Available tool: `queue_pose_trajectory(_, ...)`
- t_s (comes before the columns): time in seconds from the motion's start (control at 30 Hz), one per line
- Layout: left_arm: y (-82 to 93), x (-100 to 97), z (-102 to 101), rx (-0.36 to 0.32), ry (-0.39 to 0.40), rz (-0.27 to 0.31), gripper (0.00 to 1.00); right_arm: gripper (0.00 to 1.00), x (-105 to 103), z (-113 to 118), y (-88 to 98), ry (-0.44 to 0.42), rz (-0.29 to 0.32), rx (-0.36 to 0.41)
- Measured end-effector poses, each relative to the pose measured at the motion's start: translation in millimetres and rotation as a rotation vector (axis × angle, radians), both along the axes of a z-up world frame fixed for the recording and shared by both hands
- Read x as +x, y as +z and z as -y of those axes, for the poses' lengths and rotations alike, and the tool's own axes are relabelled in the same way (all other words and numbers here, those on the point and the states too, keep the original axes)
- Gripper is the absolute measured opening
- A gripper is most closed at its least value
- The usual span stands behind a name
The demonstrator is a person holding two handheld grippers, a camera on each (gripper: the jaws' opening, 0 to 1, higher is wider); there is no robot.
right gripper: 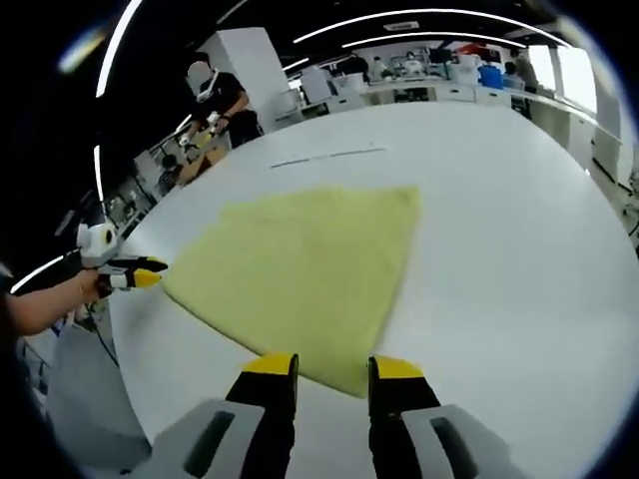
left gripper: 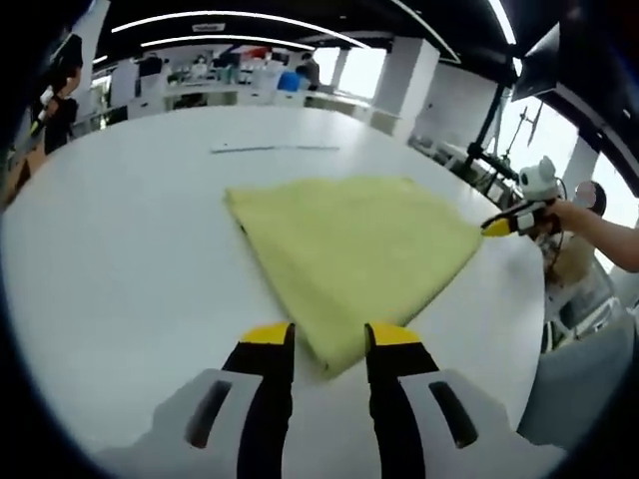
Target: Fold the garment on the visible template until the final outline fits inside the template.
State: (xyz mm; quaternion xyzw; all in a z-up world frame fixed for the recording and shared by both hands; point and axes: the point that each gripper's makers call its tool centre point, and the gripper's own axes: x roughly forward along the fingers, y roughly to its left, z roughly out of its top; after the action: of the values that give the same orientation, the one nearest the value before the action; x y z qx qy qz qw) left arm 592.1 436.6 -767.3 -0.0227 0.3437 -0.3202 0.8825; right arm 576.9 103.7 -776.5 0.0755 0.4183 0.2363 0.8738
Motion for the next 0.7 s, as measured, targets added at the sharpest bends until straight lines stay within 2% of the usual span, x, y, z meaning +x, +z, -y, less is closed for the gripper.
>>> queue_pose_trajectory(0.2, -5.1, -2.1, -1, -0.002, 0.005, -0.024, 0.11, 0.17, -3, 3, -2.6, -0.01, -0.006, -0.003)
queue_pose_trajectory(0.37, -7.6, -4.4, -3, -0.003, 0.011, -0.043, 0.05, 0.08, -5, 5, -3.0, -0.022, -0.006, 0.001)
queue_pose_trajectory(0.43, -9.0, -7.7, -3, -0.011, 0.019, -0.071, 0.04, 0.04, -4, 8, -4.3, -0.043, -0.011, 0.002)
queue_pose_trajectory(0.5, -9.4, -9.2, -5, -0.016, 0.019, -0.071, 0.04, 0.0, -4, 10, -4.9, -0.054, -0.007, -0.003)
queue_pose_trajectory(0.7, -11.8, -13.1, -7, -0.034, 0.052, -0.114, 0.02, 0.0, -6, 10, -3.7, -0.066, -0.001, 0.012)
